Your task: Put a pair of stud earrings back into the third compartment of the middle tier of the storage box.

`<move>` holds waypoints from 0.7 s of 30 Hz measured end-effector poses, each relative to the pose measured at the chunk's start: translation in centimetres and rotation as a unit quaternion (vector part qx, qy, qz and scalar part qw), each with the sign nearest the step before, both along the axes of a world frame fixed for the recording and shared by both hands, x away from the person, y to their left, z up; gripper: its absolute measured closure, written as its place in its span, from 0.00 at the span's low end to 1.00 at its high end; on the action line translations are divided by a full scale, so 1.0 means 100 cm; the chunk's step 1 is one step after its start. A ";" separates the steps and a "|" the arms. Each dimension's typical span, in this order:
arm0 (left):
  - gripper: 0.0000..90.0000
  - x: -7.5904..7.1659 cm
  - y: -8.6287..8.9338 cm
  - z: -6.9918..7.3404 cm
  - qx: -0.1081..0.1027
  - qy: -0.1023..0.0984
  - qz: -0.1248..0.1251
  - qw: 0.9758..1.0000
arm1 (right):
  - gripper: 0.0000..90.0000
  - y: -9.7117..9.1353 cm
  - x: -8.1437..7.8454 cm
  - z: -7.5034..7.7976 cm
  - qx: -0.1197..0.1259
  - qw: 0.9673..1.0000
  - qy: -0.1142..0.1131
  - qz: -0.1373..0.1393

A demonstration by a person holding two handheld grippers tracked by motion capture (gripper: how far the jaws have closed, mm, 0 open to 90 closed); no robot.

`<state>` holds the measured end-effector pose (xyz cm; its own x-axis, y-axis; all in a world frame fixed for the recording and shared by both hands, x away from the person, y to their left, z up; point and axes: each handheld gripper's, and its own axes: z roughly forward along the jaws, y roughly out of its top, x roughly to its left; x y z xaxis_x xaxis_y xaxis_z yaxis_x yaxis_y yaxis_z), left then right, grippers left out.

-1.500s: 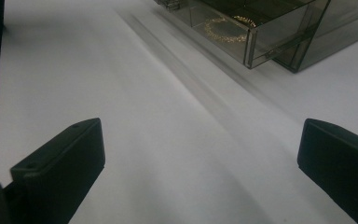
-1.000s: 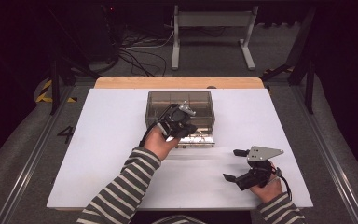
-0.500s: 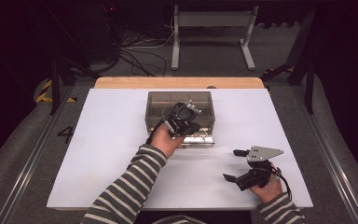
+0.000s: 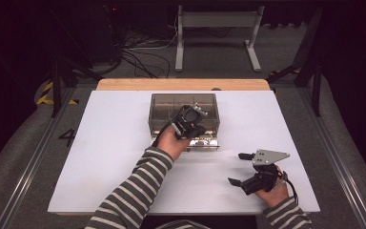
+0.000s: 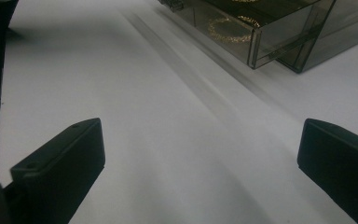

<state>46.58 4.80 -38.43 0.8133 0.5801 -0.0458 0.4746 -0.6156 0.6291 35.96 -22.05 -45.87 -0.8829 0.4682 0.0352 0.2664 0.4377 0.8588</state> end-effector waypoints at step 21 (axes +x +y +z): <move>0.95 0.004 -0.005 -0.010 0.026 0.013 0.002 1.000 | 0.02 0.000 0.000 -0.001 -0.003 1.000 0.001 0.000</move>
<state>47.00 4.26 -39.44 0.8104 0.5847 -0.0361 0.4920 -0.6458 0.5838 35.99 -22.00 -45.92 -0.8829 0.4683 0.0349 0.2687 0.4429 0.8553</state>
